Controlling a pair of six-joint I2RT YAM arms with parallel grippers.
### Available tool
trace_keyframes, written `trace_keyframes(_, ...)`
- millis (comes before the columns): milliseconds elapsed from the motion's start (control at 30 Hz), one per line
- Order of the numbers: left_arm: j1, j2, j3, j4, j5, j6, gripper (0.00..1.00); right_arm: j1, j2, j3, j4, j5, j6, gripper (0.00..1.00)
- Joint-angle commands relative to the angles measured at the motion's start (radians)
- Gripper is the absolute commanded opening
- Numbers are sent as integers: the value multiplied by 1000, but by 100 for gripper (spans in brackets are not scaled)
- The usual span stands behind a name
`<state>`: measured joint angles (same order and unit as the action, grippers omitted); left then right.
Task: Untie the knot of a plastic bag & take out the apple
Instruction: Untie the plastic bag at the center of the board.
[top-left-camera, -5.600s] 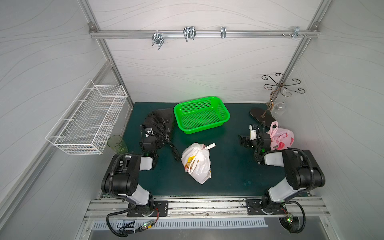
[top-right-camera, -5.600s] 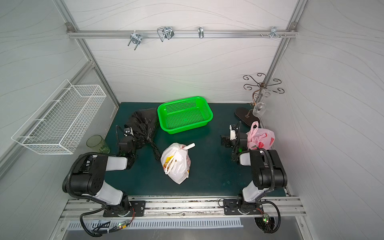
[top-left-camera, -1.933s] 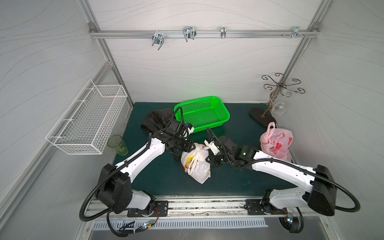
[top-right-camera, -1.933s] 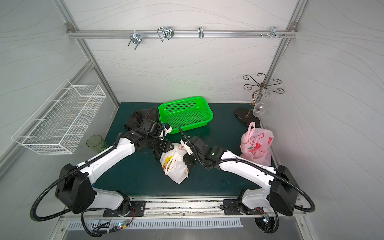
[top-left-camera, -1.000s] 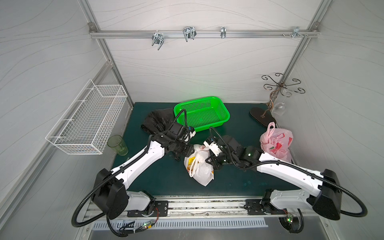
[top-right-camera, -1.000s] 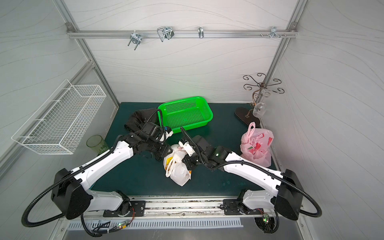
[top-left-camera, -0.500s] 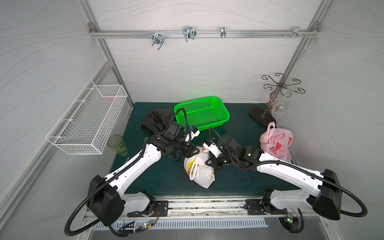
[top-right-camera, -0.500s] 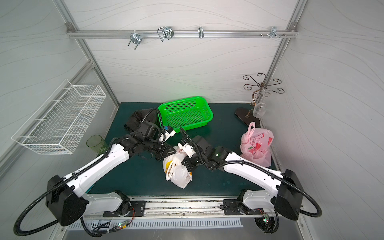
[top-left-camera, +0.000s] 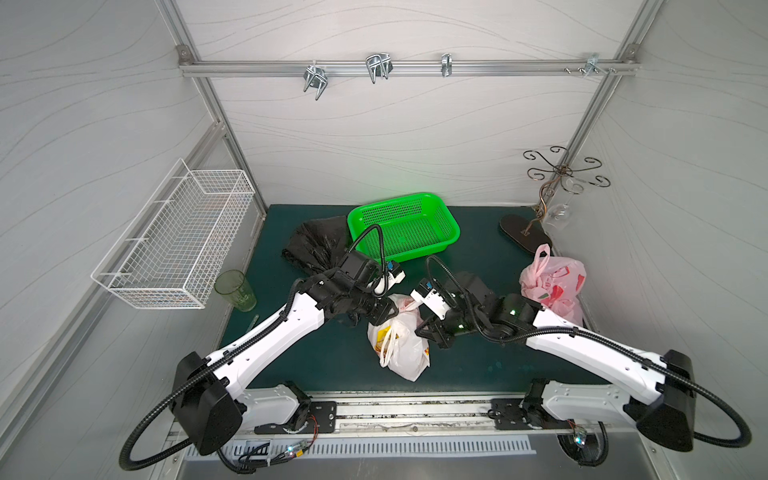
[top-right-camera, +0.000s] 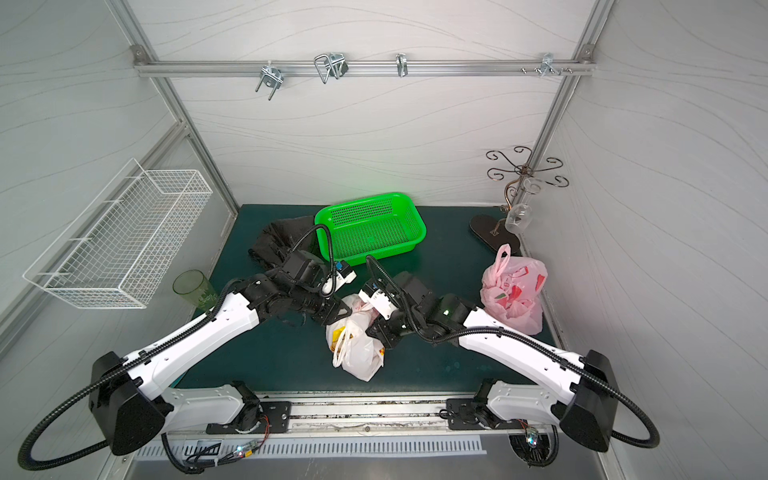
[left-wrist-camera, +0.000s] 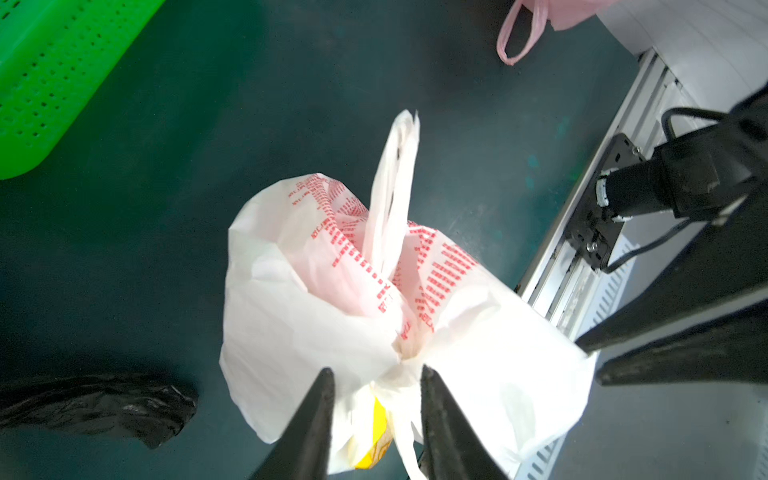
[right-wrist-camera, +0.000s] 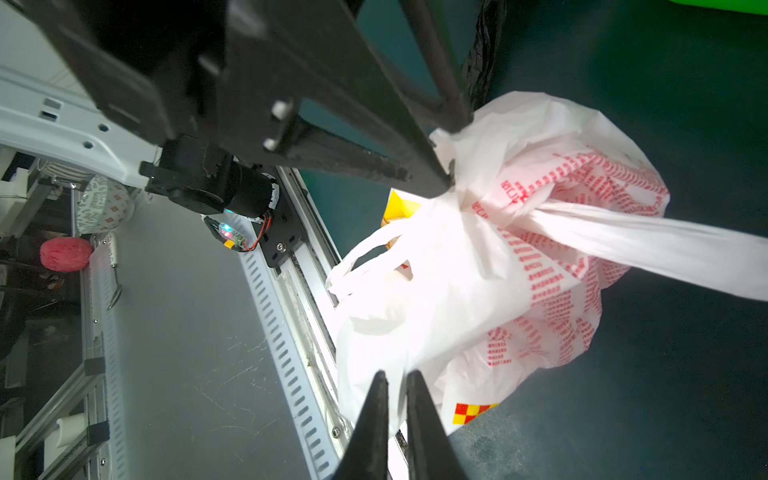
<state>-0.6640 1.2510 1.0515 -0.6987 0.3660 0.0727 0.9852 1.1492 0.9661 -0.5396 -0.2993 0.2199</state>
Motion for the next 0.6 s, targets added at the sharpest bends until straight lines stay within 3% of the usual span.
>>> trace_keyframes(0, -13, -10, 27, -29, -22, 51, 33, -23, -22, -19, -38, -28, -15, 13)
trace_keyframes(67, -14, -9, 27, -35, -51, 49, 33, -32, -26, -25, -39, -42, -12, 13)
trace_keyframes(133, -15, -13, 21, -36, -85, 50, 33, -33, -27, -30, -38, -50, -14, 26)
trace_keyframes(267, -16, 0, 21, -38, -150, 48, 33, -30, -15, -42, -24, -76, -2, 34)
trace_keyframes(400, -16, 25, 22, -31, -193, 44, 38, -23, 8, -53, 1, -70, 14, 32)
trace_keyframes(567, -15, 74, 51, -21, -183, 54, 41, -20, 33, -61, 28, -69, 30, 18)
